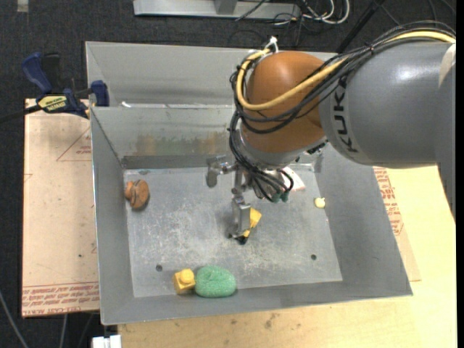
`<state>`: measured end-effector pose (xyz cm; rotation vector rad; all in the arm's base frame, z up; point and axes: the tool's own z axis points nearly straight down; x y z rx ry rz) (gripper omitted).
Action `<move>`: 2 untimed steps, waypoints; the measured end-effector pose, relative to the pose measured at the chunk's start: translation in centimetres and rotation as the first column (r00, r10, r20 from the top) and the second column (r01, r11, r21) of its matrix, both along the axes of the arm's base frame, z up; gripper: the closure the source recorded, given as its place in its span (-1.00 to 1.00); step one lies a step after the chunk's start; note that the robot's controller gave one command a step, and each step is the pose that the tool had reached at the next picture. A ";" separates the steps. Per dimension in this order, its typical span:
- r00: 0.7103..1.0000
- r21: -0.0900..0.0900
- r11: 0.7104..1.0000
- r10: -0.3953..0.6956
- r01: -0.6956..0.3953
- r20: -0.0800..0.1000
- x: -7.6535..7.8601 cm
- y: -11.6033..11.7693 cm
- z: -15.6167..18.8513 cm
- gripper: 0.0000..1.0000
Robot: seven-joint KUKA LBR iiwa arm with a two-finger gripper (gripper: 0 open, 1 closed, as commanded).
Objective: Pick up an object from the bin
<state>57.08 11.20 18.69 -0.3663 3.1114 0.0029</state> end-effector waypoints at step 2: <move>0.991 -0.002 0.991 0.133 -0.133 -0.008 -1.6 -6.2 -3.0 -1.00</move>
Offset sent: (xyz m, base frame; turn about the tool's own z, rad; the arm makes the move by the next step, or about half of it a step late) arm -0.0238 -0.0782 -0.0497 -0.2482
